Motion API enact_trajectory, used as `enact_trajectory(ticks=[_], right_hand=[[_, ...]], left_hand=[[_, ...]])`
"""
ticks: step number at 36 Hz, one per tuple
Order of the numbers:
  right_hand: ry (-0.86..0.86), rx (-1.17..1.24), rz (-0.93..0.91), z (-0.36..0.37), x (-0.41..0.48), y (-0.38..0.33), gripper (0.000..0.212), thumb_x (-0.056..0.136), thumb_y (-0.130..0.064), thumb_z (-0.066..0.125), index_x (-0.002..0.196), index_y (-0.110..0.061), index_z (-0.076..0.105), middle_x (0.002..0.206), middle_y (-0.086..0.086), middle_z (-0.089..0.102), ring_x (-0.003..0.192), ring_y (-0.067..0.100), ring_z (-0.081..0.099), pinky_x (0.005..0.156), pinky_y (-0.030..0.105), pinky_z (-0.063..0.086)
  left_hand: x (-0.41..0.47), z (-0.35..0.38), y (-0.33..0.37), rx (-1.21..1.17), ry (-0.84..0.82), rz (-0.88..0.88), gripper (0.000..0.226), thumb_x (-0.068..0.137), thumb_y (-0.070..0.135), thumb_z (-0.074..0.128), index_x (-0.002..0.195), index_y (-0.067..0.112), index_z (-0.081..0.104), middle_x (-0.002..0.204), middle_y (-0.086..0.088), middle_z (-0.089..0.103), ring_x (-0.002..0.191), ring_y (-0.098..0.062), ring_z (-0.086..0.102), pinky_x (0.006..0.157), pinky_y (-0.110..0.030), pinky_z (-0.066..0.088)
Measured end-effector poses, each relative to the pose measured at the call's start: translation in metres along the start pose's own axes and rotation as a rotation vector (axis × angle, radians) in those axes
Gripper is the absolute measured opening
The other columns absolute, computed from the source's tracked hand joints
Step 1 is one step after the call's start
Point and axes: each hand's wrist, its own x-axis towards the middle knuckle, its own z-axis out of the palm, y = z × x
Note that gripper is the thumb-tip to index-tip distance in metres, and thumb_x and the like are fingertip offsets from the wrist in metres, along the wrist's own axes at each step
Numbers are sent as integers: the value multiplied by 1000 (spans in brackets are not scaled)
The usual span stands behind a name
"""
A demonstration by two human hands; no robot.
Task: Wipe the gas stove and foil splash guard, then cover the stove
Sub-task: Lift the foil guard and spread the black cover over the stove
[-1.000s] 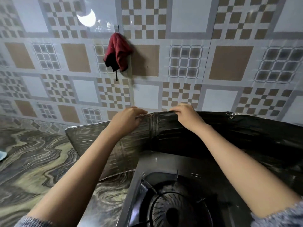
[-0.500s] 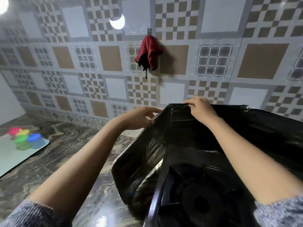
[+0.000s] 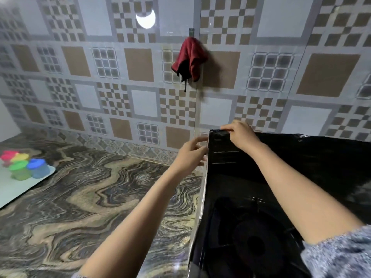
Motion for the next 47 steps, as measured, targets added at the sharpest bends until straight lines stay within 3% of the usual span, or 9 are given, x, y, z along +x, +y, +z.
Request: enact_trajectory(ticks=[3, 6, 8, 12, 19, 26, 35, 41, 47], right_hand=[[7, -18, 26, 2, 5, 4, 50, 89, 7, 35, 122, -20, 61, 129, 10, 54, 122, 29, 47, 103, 37, 37], [5, -34, 31, 2, 8, 8, 51, 88, 7, 36, 121, -22, 62, 128, 10, 54, 123, 30, 46, 104, 37, 36], [-2, -48, 32, -1, 10, 9, 51, 88, 8, 36, 122, -21, 61, 128, 11, 54, 124, 30, 46, 105, 37, 36], [5, -52, 54, -10, 14, 10, 50, 89, 7, 34, 122, -20, 61, 133, 9, 52, 126, 28, 45, 106, 36, 34], [109, -62, 29, 1, 11, 23, 46, 90, 6, 37, 119, -17, 63, 114, 7, 57, 113, 27, 52, 97, 32, 40], [93, -59, 32, -6, 25, 27, 47, 90, 7, 36, 119, -17, 64, 123, 13, 55, 119, 30, 49, 106, 40, 38], [126, -62, 15, 11, 25, 29, 46, 90, 7, 38, 119, -18, 63, 115, 7, 58, 112, 27, 52, 100, 34, 41], [88, -73, 11, 13, 28, 22, 46, 90, 7, 37, 120, -17, 63, 111, 8, 56, 107, 29, 53, 96, 34, 43], [86, -66, 11, 6, 27, 25, 46, 90, 8, 37, 119, -17, 63, 112, 8, 57, 107, 29, 53, 97, 38, 44]], left_hand=[[0, 7, -5, -66, -23, 37, 41, 94, 10, 45, 134, 14, 45, 88, 7, 54, 76, 1, 51, 63, -9, 44], [1, 15, -8, -187, -102, 44, 50, 94, 7, 44, 142, 15, 32, 128, 9, 45, 103, 6, 44, 62, 6, 39], [5, 19, -11, -263, -138, 38, 57, 94, 6, 43, 146, 17, 23, 144, 7, 36, 104, 7, 43, 62, 6, 39], [7, 27, -16, -477, -179, -2, 55, 94, 8, 40, 144, 24, 27, 100, 16, 69, 81, 5, 66, 68, -11, 52], [13, 37, -26, -648, -199, -40, 54, 90, 21, 46, 142, 31, 35, 139, -4, 51, 125, -23, 51, 109, -45, 36], [24, 45, -23, -676, -210, -4, 46, 95, 18, 42, 139, 31, 39, 133, -5, 56, 120, -25, 55, 104, -42, 42], [32, 46, -39, -752, -173, -21, 44, 95, 21, 43, 136, 35, 39, 113, 14, 62, 113, -13, 57, 104, -37, 41], [42, 44, -51, -752, -117, -44, 51, 91, 29, 51, 141, 34, 37, 135, 8, 53, 129, -15, 46, 114, -42, 29], [41, 38, -56, -631, -135, -36, 68, 86, 60, 48, 143, 26, 35, 148, 3, 38, 139, -18, 32, 116, -47, 21]])
